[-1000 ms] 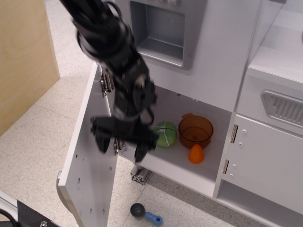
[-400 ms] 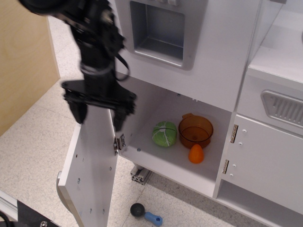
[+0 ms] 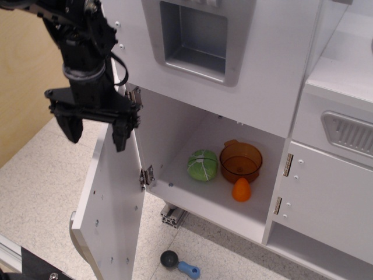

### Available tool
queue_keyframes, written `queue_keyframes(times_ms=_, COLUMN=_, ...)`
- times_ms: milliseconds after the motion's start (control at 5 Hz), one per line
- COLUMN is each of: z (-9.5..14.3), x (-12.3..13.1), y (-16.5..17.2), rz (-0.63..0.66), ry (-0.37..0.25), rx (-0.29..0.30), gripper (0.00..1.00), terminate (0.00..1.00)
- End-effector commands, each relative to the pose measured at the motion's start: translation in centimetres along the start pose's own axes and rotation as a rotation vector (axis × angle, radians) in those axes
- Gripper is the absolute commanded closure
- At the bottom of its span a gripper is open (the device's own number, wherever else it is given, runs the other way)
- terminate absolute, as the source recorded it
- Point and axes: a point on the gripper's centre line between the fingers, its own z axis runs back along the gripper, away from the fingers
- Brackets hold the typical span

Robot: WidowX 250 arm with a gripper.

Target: Close low fridge

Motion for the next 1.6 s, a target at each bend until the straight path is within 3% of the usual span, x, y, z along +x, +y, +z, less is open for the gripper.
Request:
queue_keyframes(times_ms=0, z=-2.3, x=-0.2, y=-0.7, rz=0.064, ry=-0.003, rx=-0.012, gripper=0.00, terminate=0.00)
queue_keyframes(times_ms=600, z=-2.4, x=-0.4, y=-6.1, rz=0.140, ry=-0.011, rx=-0.053, gripper=0.00, terminate=0.00)
queue_keyframes(times_ms=1000, z=-0.1, x=-0.1, y=-9.5, rz=0.166, ry=-0.012, rx=-0.105, gripper=0.00, terminate=0.00)
queue_keyframes(times_ms=1200, z=1.9, x=-1.4, y=-9.0, rz=0.131, ry=-0.014, rx=-0.170, gripper=0.00, terminate=0.00)
queue_keyframes(times_ms=1400, z=1.9, x=-3.2, y=-7.5, rz=0.078, ry=-0.030, rx=-0.173, gripper=0.00, terminate=0.00)
